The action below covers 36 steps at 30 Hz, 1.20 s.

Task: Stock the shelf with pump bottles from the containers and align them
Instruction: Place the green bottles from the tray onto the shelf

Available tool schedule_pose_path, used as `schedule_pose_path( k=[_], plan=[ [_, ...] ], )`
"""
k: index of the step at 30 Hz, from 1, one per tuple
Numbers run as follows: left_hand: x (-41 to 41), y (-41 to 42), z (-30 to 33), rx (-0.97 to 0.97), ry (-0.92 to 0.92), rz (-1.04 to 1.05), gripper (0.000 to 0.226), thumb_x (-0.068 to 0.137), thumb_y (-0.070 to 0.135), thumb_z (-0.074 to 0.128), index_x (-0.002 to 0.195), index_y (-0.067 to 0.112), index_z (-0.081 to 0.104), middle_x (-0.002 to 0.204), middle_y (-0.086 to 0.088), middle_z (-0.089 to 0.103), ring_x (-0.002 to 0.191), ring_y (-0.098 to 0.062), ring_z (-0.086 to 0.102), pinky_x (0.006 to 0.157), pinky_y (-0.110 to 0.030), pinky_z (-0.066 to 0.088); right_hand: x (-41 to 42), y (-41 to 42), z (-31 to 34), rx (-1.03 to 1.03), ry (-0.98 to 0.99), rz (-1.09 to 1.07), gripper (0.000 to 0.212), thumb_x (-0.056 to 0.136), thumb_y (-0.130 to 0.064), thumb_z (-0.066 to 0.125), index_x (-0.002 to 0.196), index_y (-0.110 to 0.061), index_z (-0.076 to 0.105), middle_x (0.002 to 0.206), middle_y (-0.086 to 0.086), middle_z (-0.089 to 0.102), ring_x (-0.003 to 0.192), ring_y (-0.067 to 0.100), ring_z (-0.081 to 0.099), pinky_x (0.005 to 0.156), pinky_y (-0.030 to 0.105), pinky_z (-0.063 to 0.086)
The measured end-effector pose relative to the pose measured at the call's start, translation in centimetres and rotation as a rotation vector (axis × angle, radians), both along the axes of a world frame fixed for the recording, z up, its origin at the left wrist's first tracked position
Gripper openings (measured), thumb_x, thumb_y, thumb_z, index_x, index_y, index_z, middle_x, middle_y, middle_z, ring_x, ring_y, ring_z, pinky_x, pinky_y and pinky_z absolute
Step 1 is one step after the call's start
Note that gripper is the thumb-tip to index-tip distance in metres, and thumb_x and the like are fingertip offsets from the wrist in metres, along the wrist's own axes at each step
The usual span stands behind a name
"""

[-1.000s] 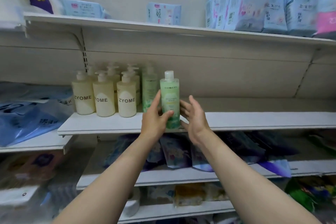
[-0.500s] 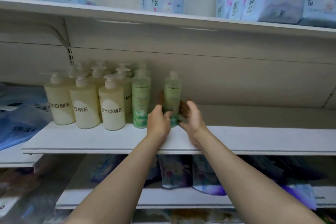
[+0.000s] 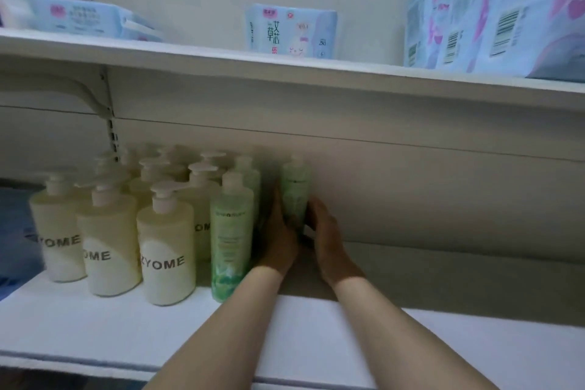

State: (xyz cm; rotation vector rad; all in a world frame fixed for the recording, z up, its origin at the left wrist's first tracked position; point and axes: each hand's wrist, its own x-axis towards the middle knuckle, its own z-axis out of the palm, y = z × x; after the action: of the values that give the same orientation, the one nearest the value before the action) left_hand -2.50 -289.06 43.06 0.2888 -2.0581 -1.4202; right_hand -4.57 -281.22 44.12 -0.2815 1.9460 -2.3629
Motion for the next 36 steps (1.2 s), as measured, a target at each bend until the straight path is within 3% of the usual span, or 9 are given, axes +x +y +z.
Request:
schedule_pose_path(
  k=[3, 6, 11, 15, 20, 25, 28, 33, 36],
  plan=[
    [-0.7, -0.7, -0.3, -0.062, 0.008, 0.032, 0.078, 0.094, 0.006, 0.053, 0.158, 0.025, 0.013, 0.164, -0.002, 0.017, 0.151, -0.018, 0.014, 0.123, -0.042, 0.016, -1.8, -0.5, -0.4, -0.087, -0.058, 0.019, 0.035, 0.101, -0.037, 0.047, 0.102, -0.019, 0.077, 0.102, 0.001, 0.077, 0.106, 0.023, 0.068, 0.084, 0.035, 0.055],
    [-0.8, -1.1, -0.3, -0.027, 0.030, 0.023, 0.075, 0.094, 0.004, 0.053, 0.158, 0.022, 0.017, 0.163, -0.003, 0.021, 0.150, -0.016, 0.017, 0.122, -0.041, 0.018, -2.4, -0.5, -0.8, -0.103, -0.047, 0.046, 0.040, 0.103, -0.036, 0.040, 0.115, -0.017, 0.073, 0.114, 0.004, 0.074, 0.108, 0.019, 0.067, 0.090, 0.036, 0.052],
    [0.7, 0.5, 0.1, 0.105, -0.032, 0.135, 0.071, 0.100, 0.018, 0.051, 0.158, 0.029, 0.012, 0.163, 0.001, 0.020, 0.150, -0.019, 0.020, 0.121, -0.040, 0.019, -2.1, -0.4, -1.0, -0.111, -0.051, -0.003, 0.037, 0.101, -0.040, 0.043, 0.096, -0.024, 0.076, 0.103, 0.003, 0.077, 0.094, 0.016, 0.070, 0.075, 0.032, 0.055],
    [1.6, 1.9, 0.0, 0.139, -0.114, 0.135, 0.063, 0.103, 0.031, 0.046, 0.157, 0.029, 0.015, 0.162, -0.004, 0.026, 0.147, -0.024, 0.028, 0.119, -0.038, 0.024, -1.7, 0.4, -0.7, -0.078, -0.044, -0.109, 0.042, 0.102, -0.043, 0.044, 0.112, -0.015, 0.073, 0.100, 0.017, 0.074, 0.094, 0.031, 0.071, 0.083, 0.045, 0.057],
    [1.8, 2.3, 0.1, 0.205, -0.118, 0.097, 0.056, 0.105, 0.035, 0.040, 0.157, 0.033, 0.018, 0.162, -0.003, 0.025, 0.147, -0.022, 0.027, 0.114, -0.027, 0.022, -1.0, 0.7, -1.1, -0.109, -0.048, -0.058, 0.041, 0.103, -0.040, 0.045, 0.123, -0.012, 0.068, 0.110, 0.017, 0.073, 0.100, 0.030, 0.071, 0.091, 0.049, 0.055],
    [1.6, 1.8, 0.0, 0.194, -0.121, 0.108, 0.056, 0.105, 0.038, 0.037, 0.157, 0.034, 0.015, 0.164, 0.000, 0.020, 0.149, -0.021, 0.021, 0.118, -0.031, 0.017, -0.5, 0.2, -1.4, -0.101, -0.056, 0.026, 0.041, 0.103, -0.041, 0.044, 0.128, -0.016, 0.064, 0.123, 0.012, 0.069, 0.107, 0.023, 0.069, 0.091, 0.041, 0.053],
    [1.7, 1.7, -0.2, 0.191, -0.113, 0.120, 0.057, 0.105, 0.038, 0.037, 0.157, 0.035, 0.014, 0.164, 0.002, 0.016, 0.151, -0.020, 0.016, 0.122, -0.033, 0.014, -0.4, 0.0, -1.3, -0.112, -0.084, 0.049, 0.043, 0.104, -0.039, 0.043, 0.135, -0.015, 0.059, 0.129, 0.011, 0.066, 0.112, 0.024, 0.067, 0.100, 0.046, 0.051],
    [1.6, 1.7, -0.2, 0.190, -0.104, 0.136, 0.057, 0.105, 0.037, 0.037, 0.157, 0.036, 0.013, 0.165, 0.003, 0.013, 0.151, -0.019, 0.014, 0.122, -0.036, 0.012, -0.7, -0.2, -1.2, -0.090, -0.085, 0.060, 0.040, 0.104, -0.037, 0.043, 0.134, -0.016, 0.060, 0.126, 0.012, 0.068, 0.111, 0.025, 0.067, 0.093, 0.040, 0.052],
    [1.5, 1.6, -0.5, 0.181, -0.108, 0.147, 0.056, 0.105, 0.038, 0.037, 0.157, 0.036, 0.014, 0.165, 0.003, 0.013, 0.151, -0.019, 0.013, 0.122, -0.034, 0.011, -0.9, -0.3, -1.3, -0.101, -0.080, 0.048, 0.031, 0.104, -0.033, 0.046, 0.121, -0.017, 0.066, 0.121, 0.011, 0.070, 0.109, 0.024, 0.068, 0.090, 0.040, 0.053]
  ],
)
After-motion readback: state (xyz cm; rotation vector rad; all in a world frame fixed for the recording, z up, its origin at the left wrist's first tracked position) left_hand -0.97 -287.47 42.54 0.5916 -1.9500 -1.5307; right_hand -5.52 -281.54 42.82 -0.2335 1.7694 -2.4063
